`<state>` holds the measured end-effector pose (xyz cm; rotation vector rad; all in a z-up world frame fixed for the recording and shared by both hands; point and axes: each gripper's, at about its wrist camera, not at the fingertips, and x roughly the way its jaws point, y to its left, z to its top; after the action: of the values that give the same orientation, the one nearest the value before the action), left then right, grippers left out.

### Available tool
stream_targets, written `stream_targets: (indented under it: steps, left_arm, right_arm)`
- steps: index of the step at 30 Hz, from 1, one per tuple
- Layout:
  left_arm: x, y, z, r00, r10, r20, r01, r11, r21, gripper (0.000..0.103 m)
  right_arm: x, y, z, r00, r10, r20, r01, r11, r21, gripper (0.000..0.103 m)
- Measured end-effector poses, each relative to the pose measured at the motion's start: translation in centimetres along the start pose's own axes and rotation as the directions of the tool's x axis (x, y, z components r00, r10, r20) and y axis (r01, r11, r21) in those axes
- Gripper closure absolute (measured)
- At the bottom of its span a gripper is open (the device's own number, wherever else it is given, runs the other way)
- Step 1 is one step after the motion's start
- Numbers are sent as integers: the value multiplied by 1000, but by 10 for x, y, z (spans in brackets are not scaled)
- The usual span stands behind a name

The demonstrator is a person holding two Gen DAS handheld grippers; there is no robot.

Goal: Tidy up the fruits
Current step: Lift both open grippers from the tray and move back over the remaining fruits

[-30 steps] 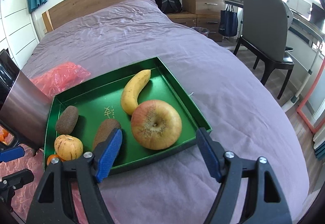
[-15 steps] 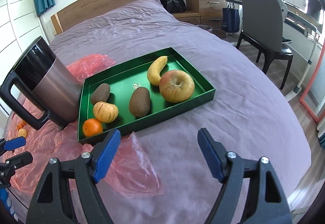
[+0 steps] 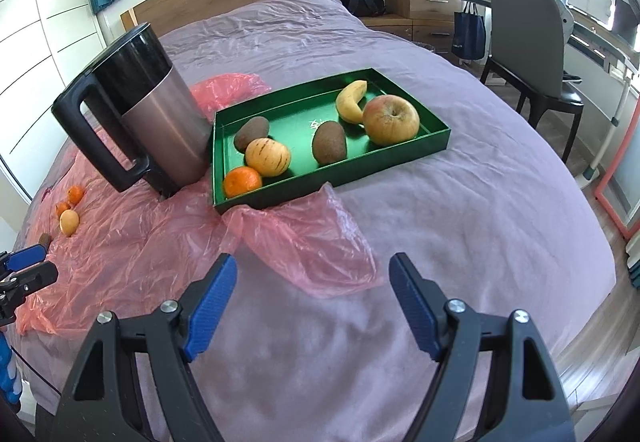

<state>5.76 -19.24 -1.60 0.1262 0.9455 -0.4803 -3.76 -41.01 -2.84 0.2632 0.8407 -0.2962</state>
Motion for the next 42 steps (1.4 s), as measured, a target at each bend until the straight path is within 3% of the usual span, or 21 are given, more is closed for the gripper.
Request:
stream_targets:
  steps: [18, 31, 42]
  left_arm:
    - [-45, 105, -76, 994, 108, 26, -102, 981, -164, 29]
    - [-67, 198, -124, 978, 206, 43, -184, 934, -305, 29]
    - [-55, 265, -146, 971, 240, -3, -221, 888, -403, 29]
  right_arm:
    - [-31, 92, -45, 998, 50, -50, -57, 988, -144, 11]
    - [-35, 184, -43, 993, 101, -67, -117, 947, -298, 12]
    - [-14, 271, -36, 980, 172, -99, -198, 885, -421, 12]
